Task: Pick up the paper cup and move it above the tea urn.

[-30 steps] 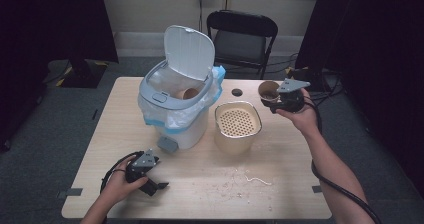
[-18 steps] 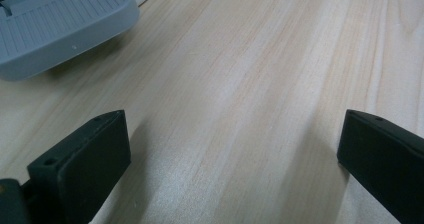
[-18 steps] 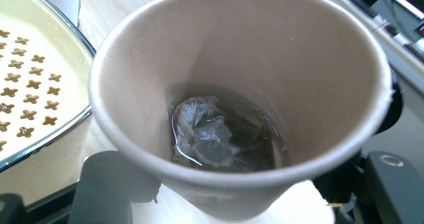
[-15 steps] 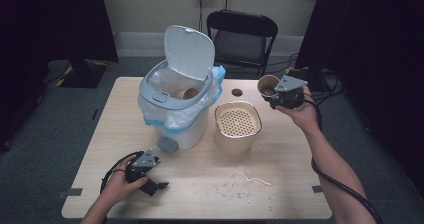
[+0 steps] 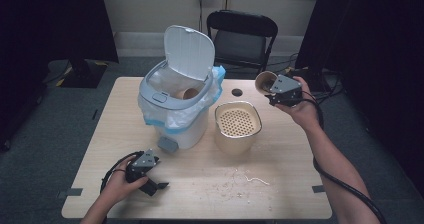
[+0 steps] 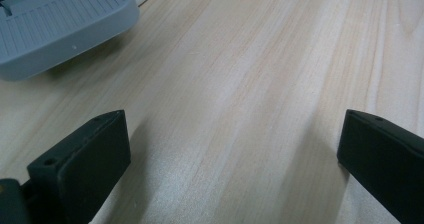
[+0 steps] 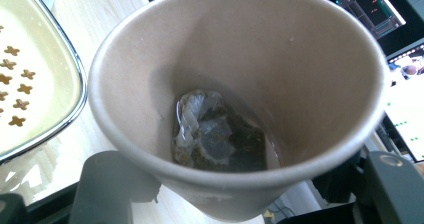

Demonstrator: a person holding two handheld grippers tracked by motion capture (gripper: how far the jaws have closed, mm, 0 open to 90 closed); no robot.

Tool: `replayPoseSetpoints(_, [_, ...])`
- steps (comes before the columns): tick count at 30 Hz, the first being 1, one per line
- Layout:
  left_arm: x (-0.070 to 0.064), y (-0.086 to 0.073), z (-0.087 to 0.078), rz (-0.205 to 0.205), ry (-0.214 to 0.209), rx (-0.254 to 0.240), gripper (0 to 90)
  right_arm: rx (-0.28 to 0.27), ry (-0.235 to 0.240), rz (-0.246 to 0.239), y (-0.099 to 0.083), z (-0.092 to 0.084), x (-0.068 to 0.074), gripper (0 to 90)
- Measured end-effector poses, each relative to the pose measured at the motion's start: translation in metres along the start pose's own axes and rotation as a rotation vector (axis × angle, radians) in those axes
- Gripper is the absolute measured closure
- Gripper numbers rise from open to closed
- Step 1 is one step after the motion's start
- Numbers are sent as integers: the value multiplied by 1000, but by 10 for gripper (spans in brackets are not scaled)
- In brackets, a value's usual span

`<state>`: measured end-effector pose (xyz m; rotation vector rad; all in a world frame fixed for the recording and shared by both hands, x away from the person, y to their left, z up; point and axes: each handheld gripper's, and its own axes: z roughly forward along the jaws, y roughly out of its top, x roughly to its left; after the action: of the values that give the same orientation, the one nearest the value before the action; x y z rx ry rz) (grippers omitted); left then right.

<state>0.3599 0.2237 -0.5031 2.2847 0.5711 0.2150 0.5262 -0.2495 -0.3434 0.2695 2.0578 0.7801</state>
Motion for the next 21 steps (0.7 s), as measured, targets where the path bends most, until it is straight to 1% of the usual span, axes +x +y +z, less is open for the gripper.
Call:
replayPoseSetpoints(2, [0,0,0,1,3,0,0,5,-14,-28,3,-1,0,352])
replayPoseSetpoints(4, [0,0,0,0,3,0,0,7,-15,-47,6,-2,1,353])
replayPoseSetpoints(5, [0,0,0,0,3,0,0,8,-24,-72,8,-2,1,353])
replayPoseSetpoints(6, [0,0,0,2,2,-4,0,12,-20,-83,10,-3,1,353])
replayPoseSetpoints(7, [0,0,0,0,-1,0,0,22,-33,-102,12,-3,2,354])
replayPoseSetpoints(8, [0,0,0,0,-1,-1,0,40,-51,-136,14,-3,4,354])
replayPoseSetpoints(9, [0,0,0,0,-1,-1,0,66,-63,-192,17,-3,6,354])
replayPoseSetpoints(10, [0,0,0,0,-1,-1,0,80,-75,-233,19,-3,8,354])
replayPoseSetpoints(11, [0,0,0,0,-1,-1,0,120,-117,-336,23,-3,12,354])
replayPoseSetpoints(12, [0,0,0,0,-1,-1,0,127,-131,-380,26,-3,15,355])
replayPoseSetpoints(13, [0,0,0,0,-1,-1,0,134,-157,-435,28,-4,19,355])
replayPoseSetpoints(14, [0,0,0,0,0,-1,0,138,-177,-506,31,-4,22,355])
replayPoseSetpoints(15, [0,0,0,3,1,-9,0,136,-185,-544,33,-5,24,356])
replayPoseSetpoints(16, [0,0,0,1,3,-2,0,135,-211,-619,36,-5,29,356])
replayPoseSetpoints(17, [0,0,0,1,3,-1,0,146,-238,-696,38,-5,34,356])
replayPoseSetpoints(18, [0,0,0,1,4,-1,0,163,-260,-780,40,-4,40,357])
replayPoseSetpoints(20, [0,0,0,1,4,0,0,168,-311,-951,42,-2,52,357])
replayPoseSetpoints(21, [0,0,0,3,1,-10,0,170,-321,-966,41,-1,56,357])
